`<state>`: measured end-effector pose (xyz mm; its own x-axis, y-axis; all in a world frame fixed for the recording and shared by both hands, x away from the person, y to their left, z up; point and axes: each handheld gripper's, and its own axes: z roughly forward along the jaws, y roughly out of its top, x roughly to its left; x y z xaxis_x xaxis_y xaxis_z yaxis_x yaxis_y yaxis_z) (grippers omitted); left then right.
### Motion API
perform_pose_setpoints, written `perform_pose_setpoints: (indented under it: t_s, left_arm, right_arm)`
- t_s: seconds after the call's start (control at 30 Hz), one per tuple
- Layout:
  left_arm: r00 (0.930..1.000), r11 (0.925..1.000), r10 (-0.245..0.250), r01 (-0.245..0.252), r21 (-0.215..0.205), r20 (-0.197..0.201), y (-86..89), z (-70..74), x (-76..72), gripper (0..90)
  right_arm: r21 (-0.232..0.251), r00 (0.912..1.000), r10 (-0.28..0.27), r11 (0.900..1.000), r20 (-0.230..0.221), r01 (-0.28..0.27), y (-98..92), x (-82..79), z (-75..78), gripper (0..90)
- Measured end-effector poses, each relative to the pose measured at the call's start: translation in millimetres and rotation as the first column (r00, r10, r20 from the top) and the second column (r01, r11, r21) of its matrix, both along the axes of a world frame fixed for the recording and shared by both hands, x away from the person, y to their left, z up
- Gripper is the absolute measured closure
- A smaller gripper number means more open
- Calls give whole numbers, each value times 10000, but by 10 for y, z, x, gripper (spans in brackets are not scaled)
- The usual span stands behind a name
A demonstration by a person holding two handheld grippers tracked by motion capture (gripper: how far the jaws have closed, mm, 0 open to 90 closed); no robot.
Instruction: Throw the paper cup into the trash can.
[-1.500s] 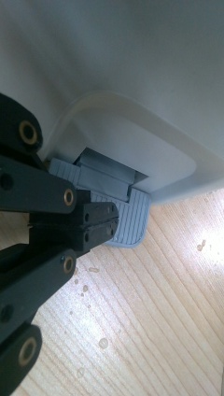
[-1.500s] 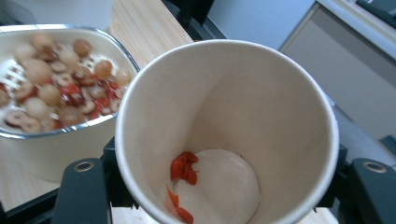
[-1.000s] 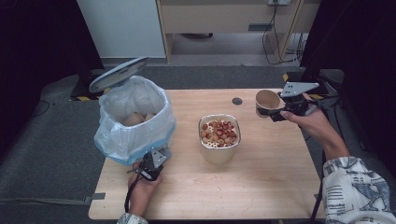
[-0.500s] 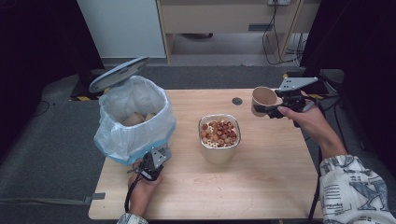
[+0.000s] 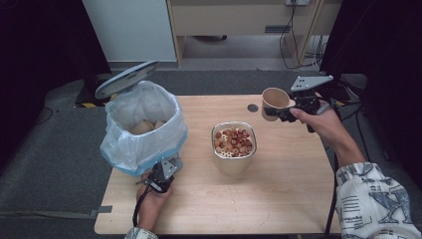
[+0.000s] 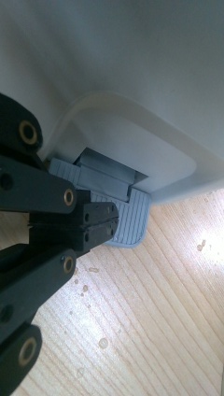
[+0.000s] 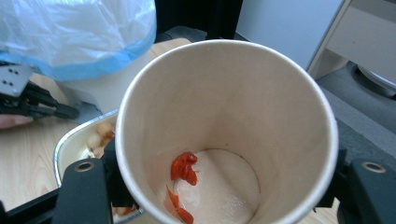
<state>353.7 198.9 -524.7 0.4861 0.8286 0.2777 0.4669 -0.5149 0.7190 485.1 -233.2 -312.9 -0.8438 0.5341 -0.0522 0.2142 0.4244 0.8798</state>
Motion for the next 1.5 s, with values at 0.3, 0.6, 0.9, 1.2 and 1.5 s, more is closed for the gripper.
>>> perform_pose_setpoints:
  t_s: [0.3, 0.6, 0.9, 1.2, 1.5]
  left_arm:
    - [10000, 10000, -10, 10, 25, 18, -2, -1, -1, 894]
    - [10000, 10000, -4, 4, 13, 31, -5, -3, -1, 894]
    - [10000, 10000, -31, 30, 41, 32, -2, 0, 0, 893]
    - [10000, 10000, -12, 12, 34, 49, -7, -2, 0, 894]
    - [10000, 10000, -33, 33, 47, 31, -1, 0, 1, 894]
  right_arm:
    - [35, 9999, 143, 9999, -10, -143, 275, -8, 116, 314]
    - [-104, 9998, 175, 9998, -80, -176, 607, 9, 164, 314]
    - [-70, 9993, 319, 9995, -200, -321, 838, 23, 159, 313]
    - [-57, 9980, 514, 9986, -372, -517, 994, -7, 220, 313]
    - [-35, 9955, 803, 9967, -503, -806, 1215, -7, 267, 313]
